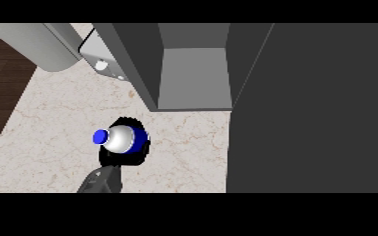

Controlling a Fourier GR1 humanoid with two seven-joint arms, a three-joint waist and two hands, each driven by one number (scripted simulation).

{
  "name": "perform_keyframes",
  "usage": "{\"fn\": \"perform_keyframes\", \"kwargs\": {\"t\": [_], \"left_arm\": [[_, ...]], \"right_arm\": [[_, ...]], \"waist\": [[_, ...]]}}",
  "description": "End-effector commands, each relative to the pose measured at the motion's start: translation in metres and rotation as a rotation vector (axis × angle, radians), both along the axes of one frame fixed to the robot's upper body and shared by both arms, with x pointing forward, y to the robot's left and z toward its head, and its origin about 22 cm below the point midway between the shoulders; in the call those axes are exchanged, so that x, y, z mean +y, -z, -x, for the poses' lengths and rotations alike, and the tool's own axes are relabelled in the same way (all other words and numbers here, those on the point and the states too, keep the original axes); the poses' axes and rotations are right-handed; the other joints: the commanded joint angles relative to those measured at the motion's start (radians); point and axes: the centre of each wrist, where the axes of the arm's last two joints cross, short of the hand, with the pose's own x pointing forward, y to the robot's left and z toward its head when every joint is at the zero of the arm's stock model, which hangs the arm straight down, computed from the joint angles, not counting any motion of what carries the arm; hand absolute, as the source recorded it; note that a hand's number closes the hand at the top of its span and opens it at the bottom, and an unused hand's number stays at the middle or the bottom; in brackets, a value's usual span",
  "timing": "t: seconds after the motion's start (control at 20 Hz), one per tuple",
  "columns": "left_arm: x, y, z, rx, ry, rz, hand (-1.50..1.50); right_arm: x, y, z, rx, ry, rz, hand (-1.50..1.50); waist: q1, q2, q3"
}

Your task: Pick up the bottled water, place it into the cabinet and close the cabinet

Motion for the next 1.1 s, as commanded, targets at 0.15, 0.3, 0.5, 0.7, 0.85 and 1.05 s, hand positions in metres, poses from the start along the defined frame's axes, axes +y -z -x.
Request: {"fn": "perform_keyframes", "kwargs": {"t": [0.15,0.3,0.5,0.7,0.85,1.05], "left_arm": [[-0.04,-0.049,-0.032,-0.014,0.043,0.016,1.5],[-0.068,-0.069,-0.038,-0.048,0.046,-0.049,1.5],[-0.099,-0.114,-0.059,-0.076,0.043,-0.127,1.5],[-0.109,-0.138,-0.066,-0.079,0.05,-0.163,1.5],[-0.139,-0.152,-0.076,-0.079,0.038,-0.205,1.5],[-0.149,-0.167,-0.107,-0.057,0.014,-0.301,1.5]], "right_arm": [[0.003,-0.027,0.007,-0.033,0.026,-0.031,-1.5],[-0.001,-0.013,0.002,-0.036,-0.006,-0.04,-1.5],[-0.001,-0.006,-0.005,-0.051,0.024,-0.029,-1.5],[-0.007,-0.021,0.001,-0.042,0.021,-0.025,-1.5],[-0.014,-0.021,-0.005,-0.05,0.021,0.0,-1.5],[-0.012,-0.012,-0.002,-0.06,0.015,-0.016,-1.5]], "waist": [[0.0,-0.004,-0.001],[-0.003,-0.002,-0.001],[-0.001,0.0,-0.001],[0.001,0.002,-0.002],[-0.01,0.006,-0.002],[-0.031,0.008,-0.002]]}}
